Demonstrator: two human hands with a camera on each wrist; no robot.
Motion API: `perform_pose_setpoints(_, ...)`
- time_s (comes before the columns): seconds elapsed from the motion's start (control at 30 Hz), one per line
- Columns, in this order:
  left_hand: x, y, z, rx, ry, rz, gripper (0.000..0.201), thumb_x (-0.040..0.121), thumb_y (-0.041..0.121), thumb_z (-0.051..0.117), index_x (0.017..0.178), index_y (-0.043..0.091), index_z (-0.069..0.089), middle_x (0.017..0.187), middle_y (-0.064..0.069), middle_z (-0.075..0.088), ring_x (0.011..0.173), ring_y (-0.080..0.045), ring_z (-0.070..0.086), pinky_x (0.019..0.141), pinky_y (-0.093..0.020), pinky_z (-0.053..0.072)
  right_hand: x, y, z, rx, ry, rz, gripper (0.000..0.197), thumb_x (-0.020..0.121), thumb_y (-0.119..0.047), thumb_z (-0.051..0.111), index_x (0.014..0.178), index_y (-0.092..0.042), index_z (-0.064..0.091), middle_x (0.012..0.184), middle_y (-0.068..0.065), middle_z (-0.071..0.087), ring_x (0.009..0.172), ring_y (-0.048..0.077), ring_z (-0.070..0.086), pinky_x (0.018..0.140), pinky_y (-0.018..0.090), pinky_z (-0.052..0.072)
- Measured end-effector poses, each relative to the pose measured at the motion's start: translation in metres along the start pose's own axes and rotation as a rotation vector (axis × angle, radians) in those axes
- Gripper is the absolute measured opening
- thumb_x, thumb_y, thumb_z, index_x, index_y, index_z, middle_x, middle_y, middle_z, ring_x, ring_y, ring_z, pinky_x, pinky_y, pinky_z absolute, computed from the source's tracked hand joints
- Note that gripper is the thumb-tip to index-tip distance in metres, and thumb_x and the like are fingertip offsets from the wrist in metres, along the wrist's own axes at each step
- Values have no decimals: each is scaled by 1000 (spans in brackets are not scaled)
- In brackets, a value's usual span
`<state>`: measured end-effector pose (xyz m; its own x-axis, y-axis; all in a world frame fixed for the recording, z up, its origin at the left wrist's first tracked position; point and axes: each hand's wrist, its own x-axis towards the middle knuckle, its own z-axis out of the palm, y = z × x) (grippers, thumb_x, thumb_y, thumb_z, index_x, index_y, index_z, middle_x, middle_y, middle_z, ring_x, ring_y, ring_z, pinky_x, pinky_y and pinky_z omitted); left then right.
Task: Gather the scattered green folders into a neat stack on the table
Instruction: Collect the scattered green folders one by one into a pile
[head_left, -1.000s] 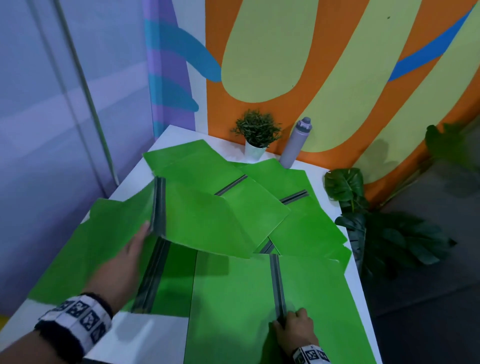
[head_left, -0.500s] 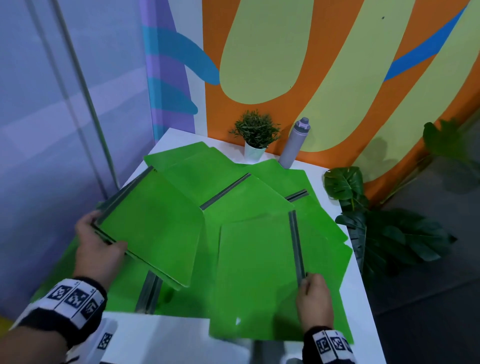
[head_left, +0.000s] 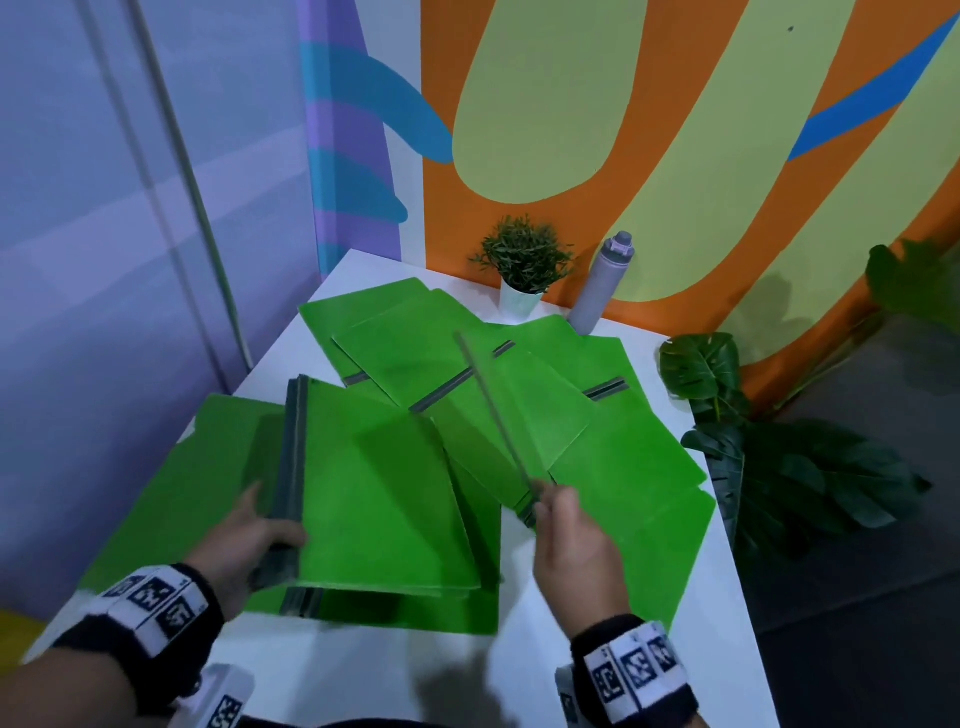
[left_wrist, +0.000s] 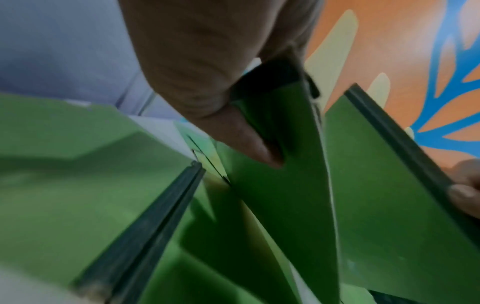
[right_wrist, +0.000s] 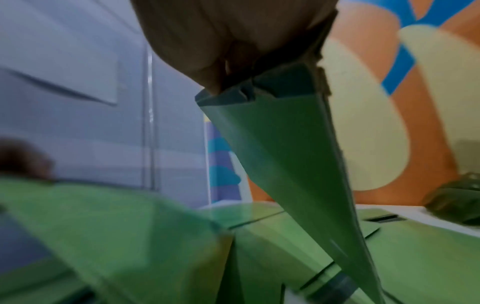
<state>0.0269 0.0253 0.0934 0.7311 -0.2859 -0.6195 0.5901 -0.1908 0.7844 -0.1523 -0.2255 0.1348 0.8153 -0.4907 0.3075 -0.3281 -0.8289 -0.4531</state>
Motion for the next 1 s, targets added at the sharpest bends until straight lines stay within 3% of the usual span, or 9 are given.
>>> perform_pose_setpoints(0.1, -6, -11, 20, 8, -85, -56, 50, 85, 9, 62, 132, 5, 42, 91, -14, 54, 83, -30, 54, 74, -43, 46, -16, -5, 33, -97, -227, -198, 16, 90, -14, 55, 104, -16, 46, 68, -1, 65, 48, 9, 55, 38, 10, 38)
perform_pose_setpoints(0.23, -16, -6, 50, 46, -142, -28, 80, 77, 47, 69, 139, 8, 38, 144, -18, 45, 131, -40, 42, 103, -55, 37, -38, -7, 62, -174, -484, -372, 40, 79, -4, 56, 116, -14, 46, 93, 5, 69, 76, 21, 67, 57, 28, 53)
perform_pose_setpoints(0.3, -11, -4, 59, 152, -14, -32, 93, 76, 46, 70, 142, -4, 28, 153, -26, 26, 139, -45, 29, 106, -54, 35, -45, -6, 65, -129, -511, -422, 37, 79, -15, 58, 115, -16, 51, 91, -2, 72, 74, 12, 68, 54, 21, 52)
perform_pose_setpoints(0.43, -7, -1, 69, 242, 73, 27, 47, 76, 18, 75, 113, -1, 53, 119, -21, 58, 118, -38, 52, 104, -51, 40, -46, 6, 68, -24, -589, -418, 40, 98, -43, 31, 124, -19, 49, 125, -2, 64, 108, 13, 62, 86, 23, 50)
perform_pose_setpoints(0.53, -13, 3, 72, 266, -33, 121, 24, 80, 14, 71, 95, 7, 54, 103, -14, 62, 104, -30, 56, 103, -47, 38, -34, 20, 55, 45, -465, -163, 43, 95, -34, 44, 137, -34, 36, 149, -17, 28, 133, 1, 26, 114, 26, 20)
perform_pose_setpoints(0.63, -27, 14, 70, 369, -140, 278, 18, 85, 17, 66, 76, 10, 53, 78, -5, 60, 80, -20, 57, 88, -39, 44, -13, 38, 33, 214, -278, 240, 71, 91, -31, 54, 148, -31, 11, 151, -16, 4, 141, 10, 11, 115, 34, 13)
perform_pose_setpoints(0.77, -31, 26, 68, 476, -278, 390, 28, 86, 32, 63, 86, 4, 61, 88, -8, 68, 89, -19, 64, 76, -27, 45, 5, 63, 7, 704, -238, 624, 97, 83, -36, 65, 149, -30, -5, 159, -1, 0, 145, 20, 9, 116, 46, 14)
perform_pose_setpoints(0.87, -21, 30, 73, 519, -200, 409, 48, 72, 61, 56, 66, 15, 44, 68, -5, 49, 70, -20, 52, 68, -31, 44, 8, 68, 2, 868, -226, 708, 95, 75, -42, 74, 147, -18, 17, 152, 9, 23, 140, 21, 23, 114, 45, 20)
perform_pose_setpoints(1.0, 13, 11, 77, 605, -167, 391, 59, 88, 62, 33, 125, 20, 50, 118, 4, 55, 116, -20, 51, 103, -40, 40, 2, 63, 9, 872, -92, 751, 81, 85, -23, 65, 148, -8, 15, 157, 11, 15, 143, 24, 20, 115, 43, 20)
